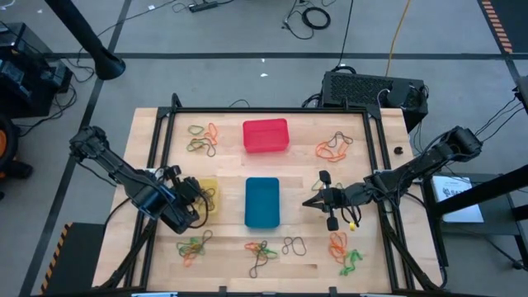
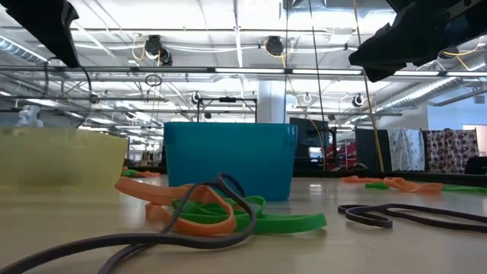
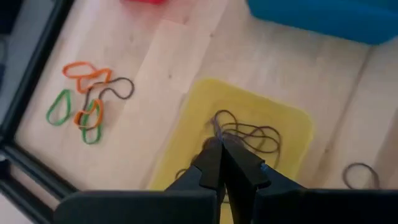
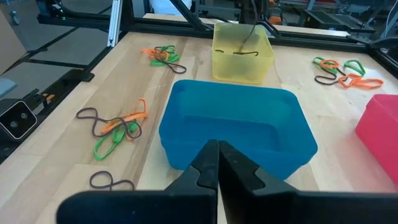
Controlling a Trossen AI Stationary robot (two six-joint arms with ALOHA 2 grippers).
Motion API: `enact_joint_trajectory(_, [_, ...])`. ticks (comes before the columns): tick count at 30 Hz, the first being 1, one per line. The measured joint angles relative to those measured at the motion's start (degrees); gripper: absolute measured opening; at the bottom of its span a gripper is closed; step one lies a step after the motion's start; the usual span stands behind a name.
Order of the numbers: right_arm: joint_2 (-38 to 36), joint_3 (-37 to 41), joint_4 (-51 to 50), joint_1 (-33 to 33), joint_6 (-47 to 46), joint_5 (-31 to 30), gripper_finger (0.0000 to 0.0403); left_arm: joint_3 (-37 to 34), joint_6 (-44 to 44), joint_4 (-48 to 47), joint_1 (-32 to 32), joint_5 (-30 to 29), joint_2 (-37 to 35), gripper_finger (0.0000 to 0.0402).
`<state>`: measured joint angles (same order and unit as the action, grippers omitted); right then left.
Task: Sort rubber bands into baskets
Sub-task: Put the purple rubber band into the yellow bin
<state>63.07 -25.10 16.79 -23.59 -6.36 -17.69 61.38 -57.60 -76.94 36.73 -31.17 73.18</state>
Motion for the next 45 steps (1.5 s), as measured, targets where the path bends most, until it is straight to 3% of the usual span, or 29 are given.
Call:
enact_joint_trajectory(10, [0.00, 0.02, 0.03, -0.01, -0.04, -0.01, 0.0000, -0.01, 2.14, -2.49, 0.00, -0.14, 4.72, 0.0021])
enact_joint_trajectory(17, [0.00, 0.02, 0.05, 0.00, -0.04, -0.01, 0.0000, 0.00, 2.01, -2.59, -2.60, 5.24, 7.01, 0.0085])
enact_joint_trajectory(21, [0.00, 0.02, 0.05, -0.01, -0.03, -0.01, 0.0000, 0.00, 2.49, -2.36, -4.79, 5.45, 7.44, 0.0111])
enact_joint_trajectory(27, [0.00, 0.02, 0.09, 0.00, -0.03, -0.01, 0.0000, 0.00, 2.94, 1.43, -9.35, 1.78, 7.37, 0.0115])
enact_joint_trajectory(33, [0.00, 0.02, 0.10, 0.00, 0.05, -0.02, 0.0000, 0.00, 10.24, 5.78, -22.33, 1.88, 7.35, 0.0115])
enact_joint_trajectory(40, [0.00, 0.02, 0.08, 0.00, 0.42, -0.01, 0.0000, 0.00, 22.38, 12.23, -45.82, 13.01, 7.35, 0.0115])
enact_joint_trajectory(45, [0.00, 0.02, -1.23, 0.00, 1.67, -0.01, 0.0000, 0.00, 26.96, 17.71, -59.88, 16.73, 7.56, 0.0115])
